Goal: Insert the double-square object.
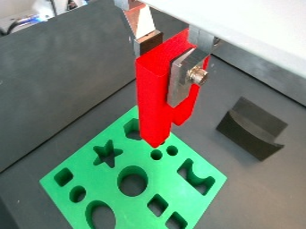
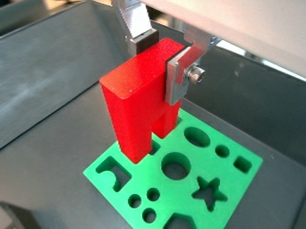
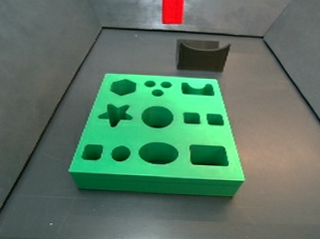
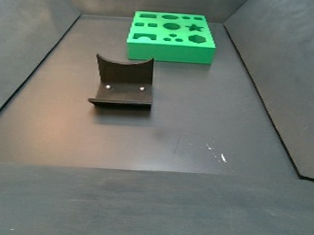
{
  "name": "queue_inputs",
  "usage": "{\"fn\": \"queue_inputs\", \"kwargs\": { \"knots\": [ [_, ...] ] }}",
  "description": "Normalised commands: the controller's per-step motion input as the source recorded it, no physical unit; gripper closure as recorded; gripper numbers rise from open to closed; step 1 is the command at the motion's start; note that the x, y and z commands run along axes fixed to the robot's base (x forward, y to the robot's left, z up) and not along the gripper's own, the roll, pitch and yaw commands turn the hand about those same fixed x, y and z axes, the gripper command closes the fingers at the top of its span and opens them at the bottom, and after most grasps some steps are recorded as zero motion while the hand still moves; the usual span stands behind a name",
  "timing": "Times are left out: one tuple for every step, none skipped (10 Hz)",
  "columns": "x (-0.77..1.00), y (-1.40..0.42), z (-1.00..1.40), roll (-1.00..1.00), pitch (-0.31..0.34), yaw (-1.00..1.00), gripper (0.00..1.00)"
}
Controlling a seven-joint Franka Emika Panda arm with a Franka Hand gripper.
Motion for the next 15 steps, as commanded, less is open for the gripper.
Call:
{"fn": "queue_inputs", "kwargs": {
  "knots": [
    [0.31, -0.11, -0.67, 0.07, -0.003, -0.81, 1.0],
    [0.3, -0.15, -0.74, 0.08, -0.007, -0.81, 1.0],
    [0.3, -0.16, -0.77, 0.07, -0.009, -0.81, 1.0],
    [0.13, -0.13, -0.75, 0.06, -0.027, -0.93, 1.0],
    [0.0, -0.14, -0.6, 0.02, -0.021, -1.0, 1.0],
    [0.0, -0.16, -0.53, 0.01, -0.023, -1.0, 1.0],
    [0.0, -0.15, -0.54, 0.02, -0.026, -1.0, 1.0],
    [0.0, -0.17, -0.26, 0.01, 0.0, -1.0, 1.0],
    [0.0, -0.17, -0.11, 0.0, 0.0, -1.0, 1.0],
    [0.0, -0.16, -0.13, 0.0, 0.0, -1.0, 1.0],
    [0.09, -0.16, -0.13, 0.01, 0.0, -0.95, 1.0],
    [0.16, -0.17, -0.13, 0.01, 0.0, -0.89, 1.0],
    [0.1, -0.12, -0.23, 0.05, 0.0, -0.94, 1.0],
    [0.0, 0.0, -0.22, 0.08, -0.006, -1.0, 1.0],
    [0.0, 0.0, -0.21, 0.08, -0.006, -1.0, 1.0]
  ]
}}
